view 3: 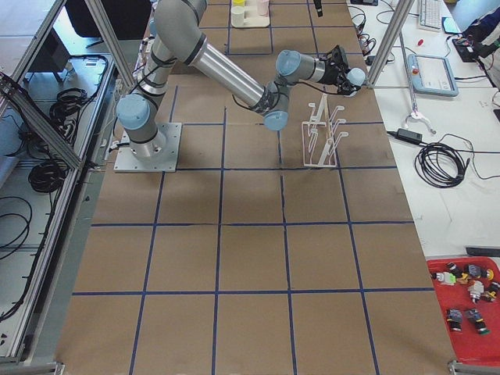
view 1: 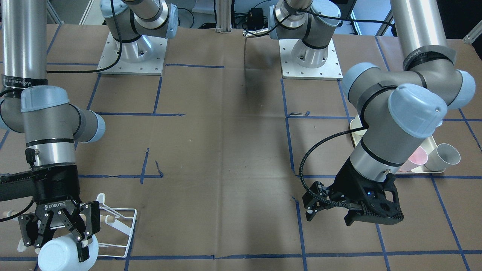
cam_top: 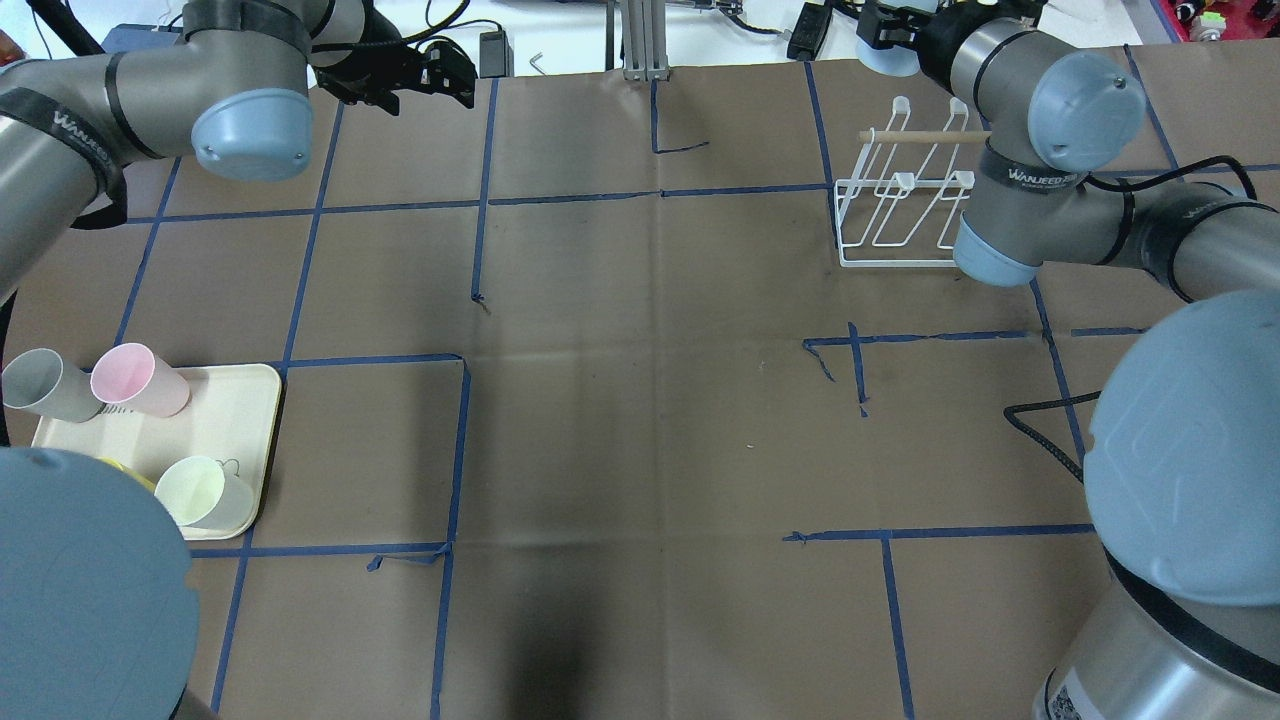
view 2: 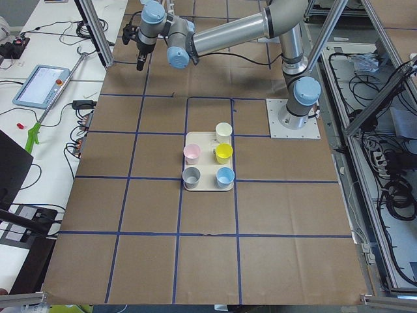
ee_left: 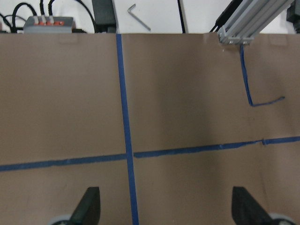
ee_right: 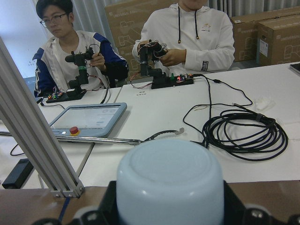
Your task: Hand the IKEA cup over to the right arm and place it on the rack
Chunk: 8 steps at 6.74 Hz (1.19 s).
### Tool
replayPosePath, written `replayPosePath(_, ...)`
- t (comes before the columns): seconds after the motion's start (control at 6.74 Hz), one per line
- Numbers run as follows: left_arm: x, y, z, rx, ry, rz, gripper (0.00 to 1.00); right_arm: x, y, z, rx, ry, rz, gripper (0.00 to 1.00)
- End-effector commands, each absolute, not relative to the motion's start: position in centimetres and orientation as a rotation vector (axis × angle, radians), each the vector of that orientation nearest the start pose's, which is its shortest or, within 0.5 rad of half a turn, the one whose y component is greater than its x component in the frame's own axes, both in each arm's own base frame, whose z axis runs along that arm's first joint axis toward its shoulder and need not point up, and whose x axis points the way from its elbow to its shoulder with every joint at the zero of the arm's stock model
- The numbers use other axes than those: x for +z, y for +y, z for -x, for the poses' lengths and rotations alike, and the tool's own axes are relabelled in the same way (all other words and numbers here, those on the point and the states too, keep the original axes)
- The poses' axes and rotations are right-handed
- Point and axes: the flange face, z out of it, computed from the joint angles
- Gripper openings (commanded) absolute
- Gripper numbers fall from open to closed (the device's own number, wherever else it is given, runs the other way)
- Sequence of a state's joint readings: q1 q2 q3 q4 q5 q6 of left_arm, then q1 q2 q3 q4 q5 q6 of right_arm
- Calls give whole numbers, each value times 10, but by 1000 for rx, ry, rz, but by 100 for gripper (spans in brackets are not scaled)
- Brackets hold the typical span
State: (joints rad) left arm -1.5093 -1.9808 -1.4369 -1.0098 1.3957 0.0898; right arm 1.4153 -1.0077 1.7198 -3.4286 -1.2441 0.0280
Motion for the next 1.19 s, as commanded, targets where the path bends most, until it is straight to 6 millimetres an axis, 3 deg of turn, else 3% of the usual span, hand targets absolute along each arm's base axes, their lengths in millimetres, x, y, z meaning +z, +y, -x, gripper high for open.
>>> replayPosePath(0.0,409,-637,106,-206,3218,-41,100,298,-673,-52,-1655,2514,78,25)
replayPosePath(0.15,432,-618,102,-170,3174,-35,100,296,-673,-51,-1651,2517,73,25)
replayPosePath(0.45,467,-555,105,-66,3179,-35,100,279,-662,-53,-1596,2547,61,27)
replayPosePath(0.74,448,-503,99,8,3182,-41,100,274,-660,-53,-1577,2553,52,32)
replayPosePath(0.89,441,-481,94,27,3155,-67,100,274,-660,-51,-1576,2552,41,51)
replayPosePath(1.04,435,-470,72,51,3105,-79,100,272,-660,-51,-1562,2553,25,99)
